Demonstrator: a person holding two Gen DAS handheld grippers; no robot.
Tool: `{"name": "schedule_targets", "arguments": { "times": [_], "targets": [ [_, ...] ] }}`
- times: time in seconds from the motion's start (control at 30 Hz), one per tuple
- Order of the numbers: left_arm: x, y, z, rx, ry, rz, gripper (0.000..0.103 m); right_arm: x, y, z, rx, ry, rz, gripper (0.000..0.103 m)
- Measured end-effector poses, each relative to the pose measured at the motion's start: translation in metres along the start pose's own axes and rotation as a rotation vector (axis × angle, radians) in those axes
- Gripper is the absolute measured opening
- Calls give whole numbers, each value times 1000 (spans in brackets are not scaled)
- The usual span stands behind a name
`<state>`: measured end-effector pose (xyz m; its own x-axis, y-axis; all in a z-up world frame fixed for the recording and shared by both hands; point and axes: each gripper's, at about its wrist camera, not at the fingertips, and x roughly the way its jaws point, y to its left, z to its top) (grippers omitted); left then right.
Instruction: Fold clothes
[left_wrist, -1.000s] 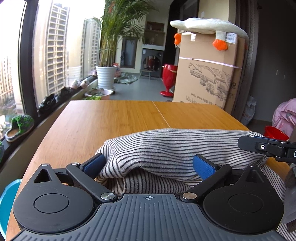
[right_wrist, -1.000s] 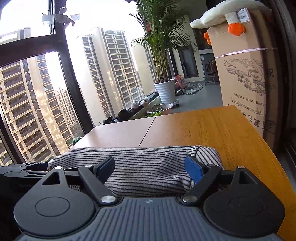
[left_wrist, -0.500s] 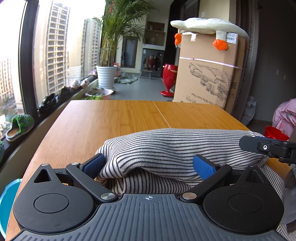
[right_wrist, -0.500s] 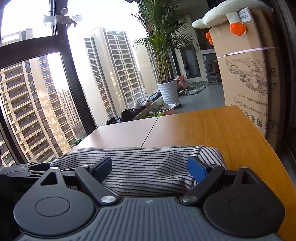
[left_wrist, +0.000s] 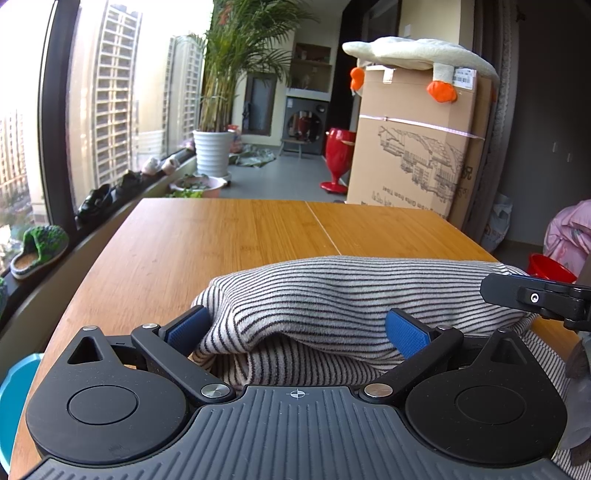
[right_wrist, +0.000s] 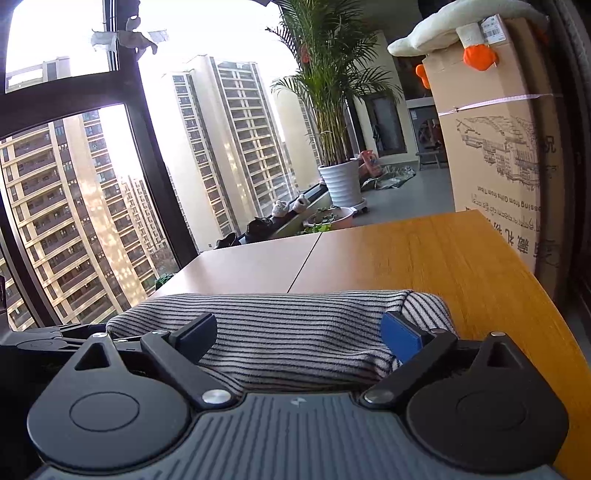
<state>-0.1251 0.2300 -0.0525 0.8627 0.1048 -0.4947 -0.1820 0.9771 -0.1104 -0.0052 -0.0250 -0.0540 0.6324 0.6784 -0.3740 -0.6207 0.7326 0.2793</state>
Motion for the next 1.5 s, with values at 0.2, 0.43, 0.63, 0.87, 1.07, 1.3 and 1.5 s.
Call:
{"name": "schedule_targets", "arguments": {
  "times": [0.2, 0.43, 0.63, 0.87, 1.07, 1.3, 1.5],
  "targets": [
    [0, 1, 0, -6, 1, 0, 103, 0, 2, 0, 1, 0, 1, 96],
    [1, 1, 0, -11, 2, 1, 103, -1, 4, -1, 1, 0, 3, 97],
    [0, 1, -1, -14, 3, 0, 103, -1, 5, 0, 1, 0, 2, 97],
    [11, 30, 12, -137, 22, -16, 103, 1, 4, 0, -10, 14, 0, 99],
    [-26, 33, 31, -222, -104, -144, 103, 5, 9, 1, -45, 44, -11, 101],
    [-10, 2, 18, -35, -69, -85, 64, 6, 23, 3, -207, 88, -72, 88],
    [-12, -3, 4, 19, -81, -56, 55, -11, 22, 36, -205, 94, -108, 22]
  ]
}}
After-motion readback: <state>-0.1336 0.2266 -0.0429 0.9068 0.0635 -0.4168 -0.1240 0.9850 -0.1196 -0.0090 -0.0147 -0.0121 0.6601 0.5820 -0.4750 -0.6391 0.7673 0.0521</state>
